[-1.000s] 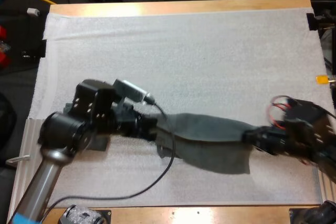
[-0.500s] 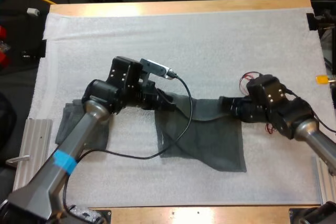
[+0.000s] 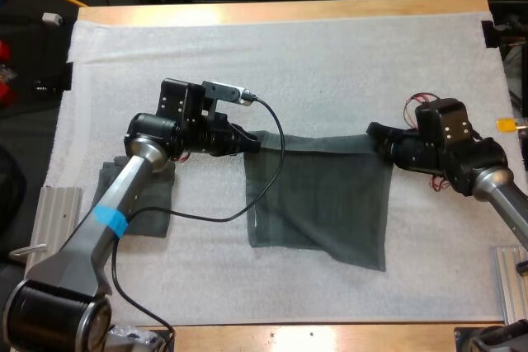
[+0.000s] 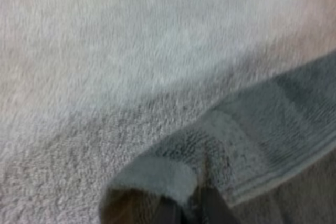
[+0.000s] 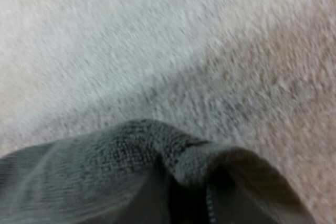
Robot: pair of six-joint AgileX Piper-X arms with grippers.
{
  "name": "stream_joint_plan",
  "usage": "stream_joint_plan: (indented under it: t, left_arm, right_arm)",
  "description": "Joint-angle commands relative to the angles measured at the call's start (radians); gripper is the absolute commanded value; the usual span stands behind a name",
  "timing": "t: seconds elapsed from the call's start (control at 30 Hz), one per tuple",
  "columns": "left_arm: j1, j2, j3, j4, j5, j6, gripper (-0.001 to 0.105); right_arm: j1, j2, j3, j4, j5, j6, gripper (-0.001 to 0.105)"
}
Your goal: Pick towel from pile, fold and stack
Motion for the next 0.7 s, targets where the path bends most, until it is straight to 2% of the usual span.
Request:
stream_joint_plan:
  t: [0.0, 0.33, 0.53, 0.67]
  left_arm:
    - [0.002, 0.010, -0.002, -0.018, 0.019, 0.007, 0.000]
    - [0.001, 0.065, -0.002, -0.096, -0.004, 0.007, 0.000]
    - [0.001, 0.087, -0.002, -0.137, -0.004, 0.007, 0.000]
    - [0.001, 0.103, -0.002, -0.169, -0.004, 0.005, 0.000]
  right_arm:
    - [-0.003, -0.001, -0.005, -0.025, -0.013, 0.002, 0.000]
    - [-0.003, 0.073, -0.005, -0.106, -0.002, -0.004, 0.000]
    - [-0.003, 0.106, -0.005, -0.223, 0.002, -0.004, 0.000]
    - [-0.003, 0.121, -0.005, -0.239, 0.041, -0.002, 0.000]
